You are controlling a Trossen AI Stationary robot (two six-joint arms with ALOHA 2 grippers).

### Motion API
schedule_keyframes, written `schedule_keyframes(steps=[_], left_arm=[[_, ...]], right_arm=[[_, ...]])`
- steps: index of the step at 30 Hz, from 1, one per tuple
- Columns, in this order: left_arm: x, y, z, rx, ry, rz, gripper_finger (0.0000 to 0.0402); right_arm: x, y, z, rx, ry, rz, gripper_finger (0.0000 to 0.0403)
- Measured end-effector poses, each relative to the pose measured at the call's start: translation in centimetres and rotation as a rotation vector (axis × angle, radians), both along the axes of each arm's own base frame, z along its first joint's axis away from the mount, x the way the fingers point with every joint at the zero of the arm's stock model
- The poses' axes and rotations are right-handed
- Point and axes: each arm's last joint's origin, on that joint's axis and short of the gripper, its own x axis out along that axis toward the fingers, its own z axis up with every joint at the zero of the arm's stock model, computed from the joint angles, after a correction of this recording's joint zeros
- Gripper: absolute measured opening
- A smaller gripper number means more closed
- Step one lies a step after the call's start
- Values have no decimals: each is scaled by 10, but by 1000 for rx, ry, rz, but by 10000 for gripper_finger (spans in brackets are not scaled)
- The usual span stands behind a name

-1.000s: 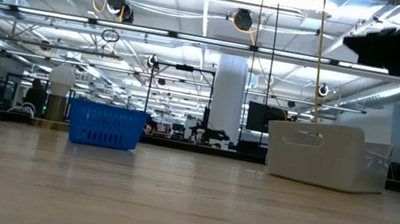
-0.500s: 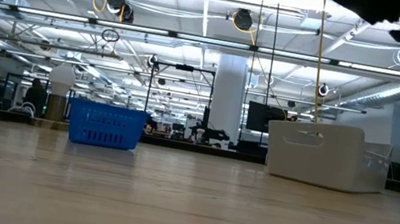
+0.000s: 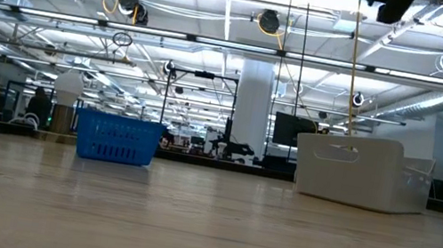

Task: Pick & Place Office items
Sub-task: Put the green charger adapter into the grey bin

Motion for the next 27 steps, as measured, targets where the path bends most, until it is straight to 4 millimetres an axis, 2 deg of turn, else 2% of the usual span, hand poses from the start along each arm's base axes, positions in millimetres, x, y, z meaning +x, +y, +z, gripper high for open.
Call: schedule_keyframes(steps=[8,20,27], left_arm=[[13,2,-13,-38,-15,-32,126],[16,3,-17,-41,4,-29,126],[16,3,-19,-38,19,-28,126]], right_arm=[[26,7,2,-65,27,-33,303],[63,5,3,-113,37,-93,302],[67,0,7,-110,-2,-119,299]])
